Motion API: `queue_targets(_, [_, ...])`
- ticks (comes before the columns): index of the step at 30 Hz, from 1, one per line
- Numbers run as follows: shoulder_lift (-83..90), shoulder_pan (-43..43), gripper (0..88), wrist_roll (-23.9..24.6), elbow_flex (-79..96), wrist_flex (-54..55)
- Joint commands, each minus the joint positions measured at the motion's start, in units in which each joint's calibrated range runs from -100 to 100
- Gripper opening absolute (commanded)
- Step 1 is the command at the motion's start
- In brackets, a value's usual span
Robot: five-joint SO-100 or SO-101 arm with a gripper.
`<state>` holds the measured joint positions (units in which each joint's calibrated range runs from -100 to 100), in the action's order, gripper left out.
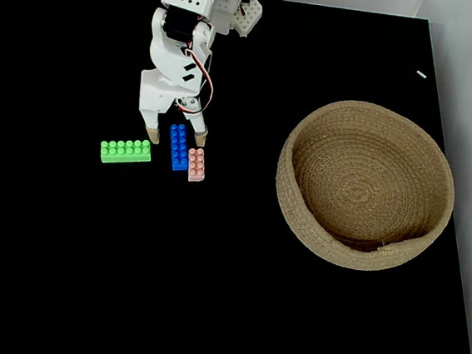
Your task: Place the lego blocks in the tray
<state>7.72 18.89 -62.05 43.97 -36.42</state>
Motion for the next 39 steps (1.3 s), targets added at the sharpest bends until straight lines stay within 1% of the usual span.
queue_targets(1, [-0.2,-0.3,22.5,0.6,0.6,2.6])
queue_targets(5, [-0.9,-0.9,18.2,1.0,1.3,4.4])
queue_targets(8, [-1.4,-1.9,13.6,2.0,2.1,6.1])
queue_targets(10, [-1.6,-2.6,12.2,2.8,3.0,8.1])
queue_targets(12, [-1.7,-3.0,4.6,3.7,3.7,10.5])
queue_targets(14, [-1.7,-3.3,0.2,4.2,4.0,11.7])
queue_targets(19, [-1.3,-3.6,0.0,4.1,4.0,12.6])
queue_targets(23, [3.4,-3.5,0.0,4.2,3.3,13.3])
queue_targets(31, [17.5,-3.2,0.0,4.4,-1.9,4.8])
queue_targets(35, [22.3,-5.5,0.0,4.8,-6.8,2.5])
queue_targets(39, [23.2,-11.0,0.0,7.0,-13.6,1.6])
